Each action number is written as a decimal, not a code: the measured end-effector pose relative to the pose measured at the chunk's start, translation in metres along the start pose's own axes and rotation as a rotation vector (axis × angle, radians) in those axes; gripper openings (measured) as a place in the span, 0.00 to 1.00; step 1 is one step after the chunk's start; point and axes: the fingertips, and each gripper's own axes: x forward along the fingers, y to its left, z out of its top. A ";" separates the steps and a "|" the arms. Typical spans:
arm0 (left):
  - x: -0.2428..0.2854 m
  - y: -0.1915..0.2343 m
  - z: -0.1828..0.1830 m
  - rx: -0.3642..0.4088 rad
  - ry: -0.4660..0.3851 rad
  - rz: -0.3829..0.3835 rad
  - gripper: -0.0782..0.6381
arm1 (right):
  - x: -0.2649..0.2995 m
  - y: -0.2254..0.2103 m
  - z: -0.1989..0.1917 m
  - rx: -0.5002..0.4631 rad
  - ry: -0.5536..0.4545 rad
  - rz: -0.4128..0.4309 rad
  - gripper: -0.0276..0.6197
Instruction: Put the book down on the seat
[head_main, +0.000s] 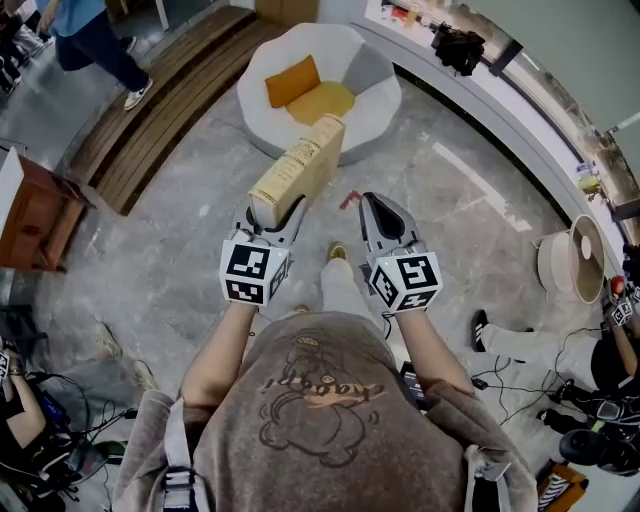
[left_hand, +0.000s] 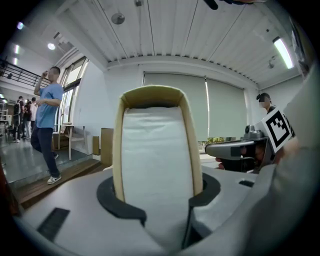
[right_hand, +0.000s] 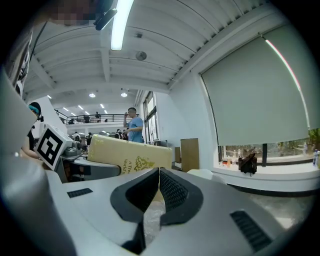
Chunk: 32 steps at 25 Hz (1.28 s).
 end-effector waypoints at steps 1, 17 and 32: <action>0.004 0.001 -0.001 0.001 -0.001 0.000 0.41 | 0.003 -0.003 -0.001 0.000 -0.001 -0.001 0.07; 0.115 0.032 0.021 -0.011 0.009 0.019 0.41 | 0.086 -0.089 0.015 -0.001 0.022 0.028 0.07; 0.214 0.044 0.046 -0.041 -0.008 0.119 0.41 | 0.146 -0.180 0.036 -0.028 0.023 0.119 0.07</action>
